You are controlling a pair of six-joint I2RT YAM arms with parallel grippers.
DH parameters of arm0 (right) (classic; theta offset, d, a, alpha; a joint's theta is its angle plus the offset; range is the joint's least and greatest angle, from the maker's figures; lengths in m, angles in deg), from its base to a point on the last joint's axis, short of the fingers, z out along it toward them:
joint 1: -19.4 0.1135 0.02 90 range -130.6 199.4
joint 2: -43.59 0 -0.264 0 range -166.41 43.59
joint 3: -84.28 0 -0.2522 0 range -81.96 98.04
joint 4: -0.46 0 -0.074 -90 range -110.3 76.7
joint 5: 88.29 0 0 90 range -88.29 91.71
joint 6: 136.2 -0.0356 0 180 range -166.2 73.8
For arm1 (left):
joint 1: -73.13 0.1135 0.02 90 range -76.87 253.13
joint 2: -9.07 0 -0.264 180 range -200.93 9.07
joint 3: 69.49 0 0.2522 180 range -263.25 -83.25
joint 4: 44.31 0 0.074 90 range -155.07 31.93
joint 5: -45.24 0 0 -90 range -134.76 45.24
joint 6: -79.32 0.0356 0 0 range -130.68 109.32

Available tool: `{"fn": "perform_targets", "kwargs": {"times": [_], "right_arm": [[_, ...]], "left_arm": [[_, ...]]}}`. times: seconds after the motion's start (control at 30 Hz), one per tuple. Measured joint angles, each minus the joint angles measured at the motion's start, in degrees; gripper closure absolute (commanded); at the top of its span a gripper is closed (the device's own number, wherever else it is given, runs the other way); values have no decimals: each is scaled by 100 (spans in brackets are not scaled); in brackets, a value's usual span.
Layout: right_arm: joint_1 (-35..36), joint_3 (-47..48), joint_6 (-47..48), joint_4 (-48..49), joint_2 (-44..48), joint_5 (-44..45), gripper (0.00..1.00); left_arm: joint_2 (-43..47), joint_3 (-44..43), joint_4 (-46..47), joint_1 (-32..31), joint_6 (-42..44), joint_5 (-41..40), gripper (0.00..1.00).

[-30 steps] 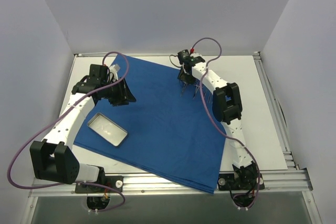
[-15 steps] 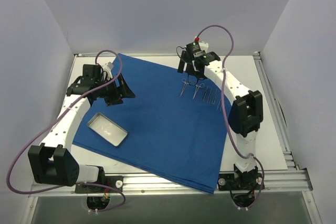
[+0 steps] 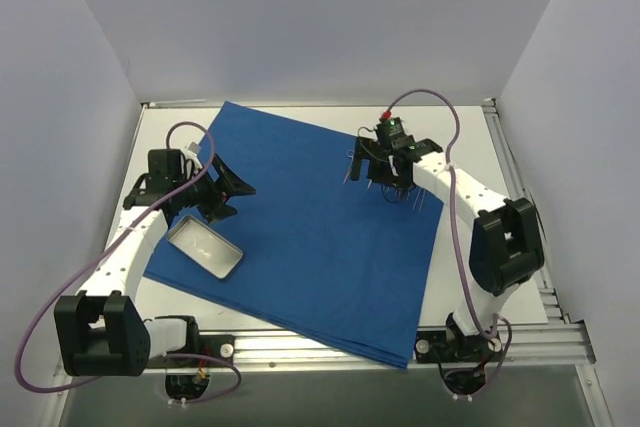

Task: Open and lay out the surgical kit
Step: Reset both arms

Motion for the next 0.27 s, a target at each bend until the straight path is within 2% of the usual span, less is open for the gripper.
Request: {"fn": "perform_targets", "kwargs": {"times": [0.13,0.27], "right_arm": [[-59,-1163,-107,667,730,-498,0],[-63,-2614,-332,1617,1937,-846,0]], "left_arm": [[15,636,793,57,-529,413,8],[44,1224,2017,57,-1121,931,8]]}}
